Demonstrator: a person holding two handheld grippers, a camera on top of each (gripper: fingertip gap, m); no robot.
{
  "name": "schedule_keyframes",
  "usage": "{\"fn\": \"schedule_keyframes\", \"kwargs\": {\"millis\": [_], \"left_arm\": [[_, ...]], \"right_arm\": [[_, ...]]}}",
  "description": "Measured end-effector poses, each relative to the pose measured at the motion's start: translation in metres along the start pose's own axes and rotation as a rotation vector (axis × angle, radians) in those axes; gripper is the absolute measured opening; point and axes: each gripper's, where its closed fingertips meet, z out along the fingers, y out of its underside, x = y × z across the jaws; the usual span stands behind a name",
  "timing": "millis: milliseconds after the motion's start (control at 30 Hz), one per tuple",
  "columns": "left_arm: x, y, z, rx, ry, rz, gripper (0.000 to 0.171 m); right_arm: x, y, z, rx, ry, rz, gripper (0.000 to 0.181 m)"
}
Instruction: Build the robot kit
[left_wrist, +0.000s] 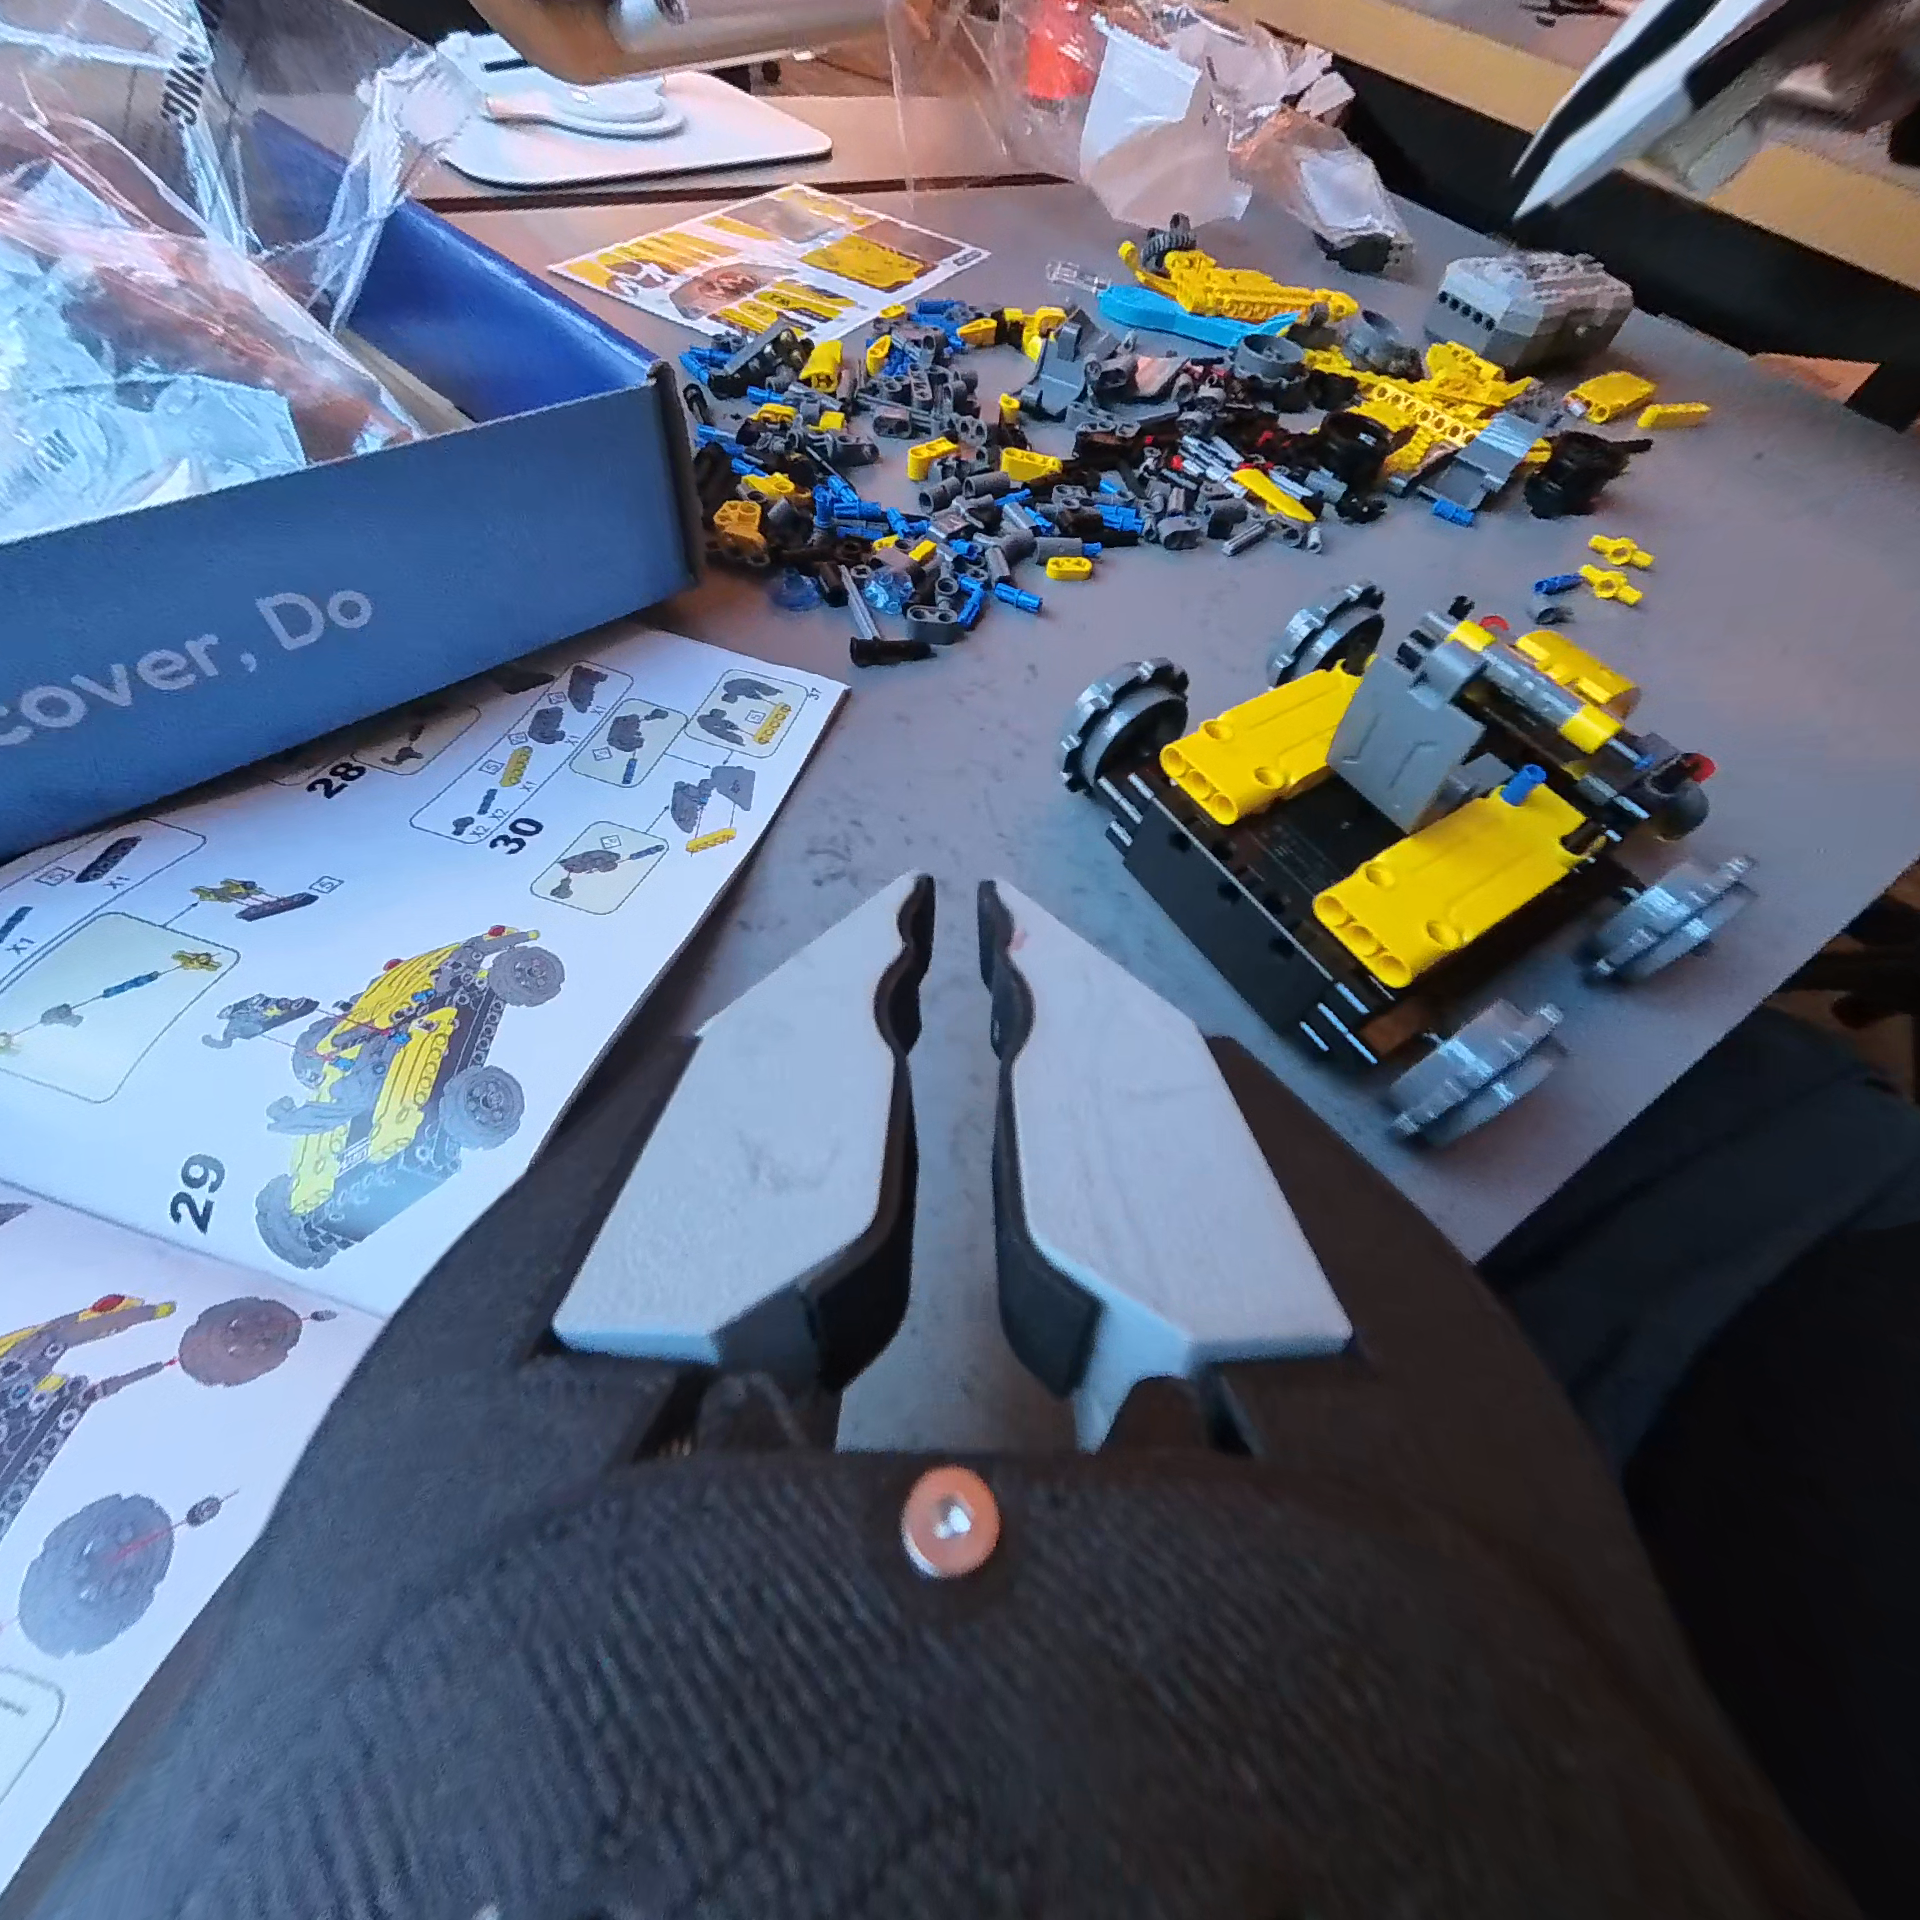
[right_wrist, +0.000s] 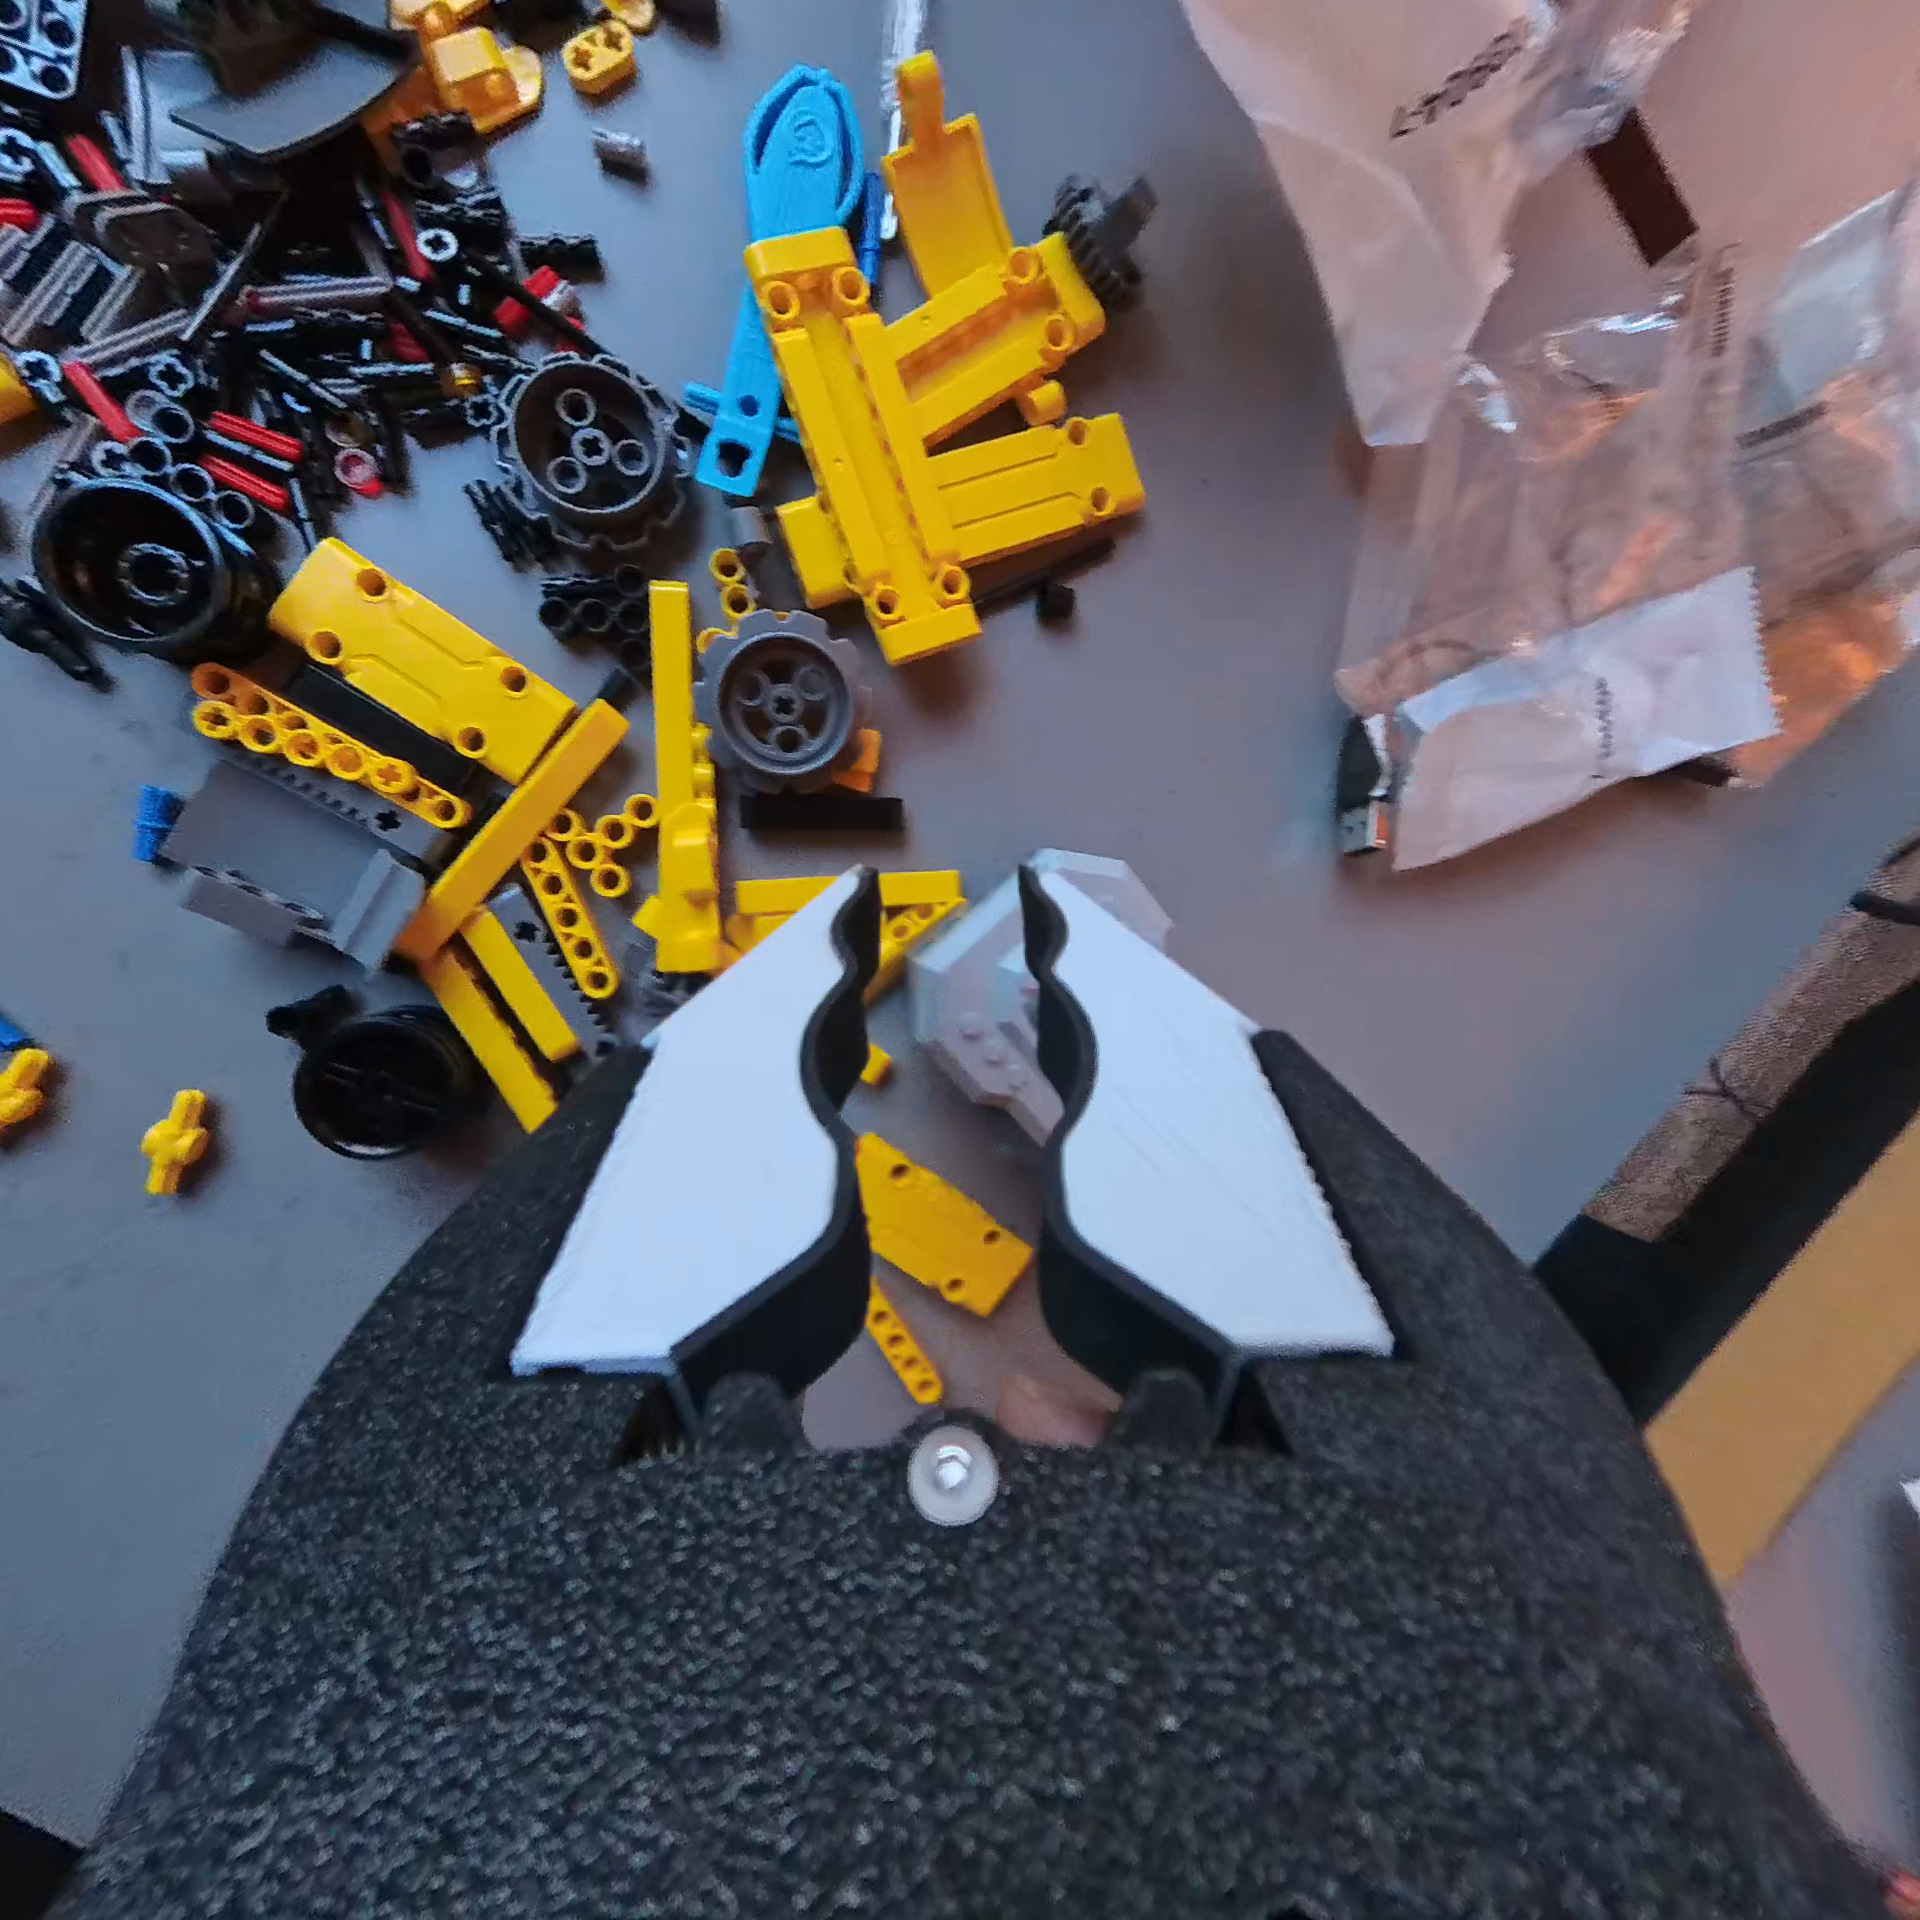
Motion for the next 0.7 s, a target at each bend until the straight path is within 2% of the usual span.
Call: {"fn": "schedule_keyframes", "kwargs": {"millis": [67, 167, 400, 700], "left_arm": [[0.000, 0.001, 0.001, -0.007, 0.003, -0.003, 0.005], [0.002, 0.001, 0.001, -0.008, 0.004, 0.012, 0.005], [0.002, 0.002, 0.002, -0.014, 0.003, 0.017, 0.004], [0.003, 0.004, 0.004, -0.030, 0.001, 0.026, 0.004]], "right_arm": [[0.007, -0.002, -0.004, 0.020, -0.009, -0.029, 0.027], [0.003, -0.001, 0.000, 0.006, -0.066, -0.171, 0.026], [-0.015, -0.002, 0.036, -0.172, -0.177, -0.622, 0.028], [-0.022, 0.006, 0.052, -0.303, -0.252, -0.809, 0.025]]}}
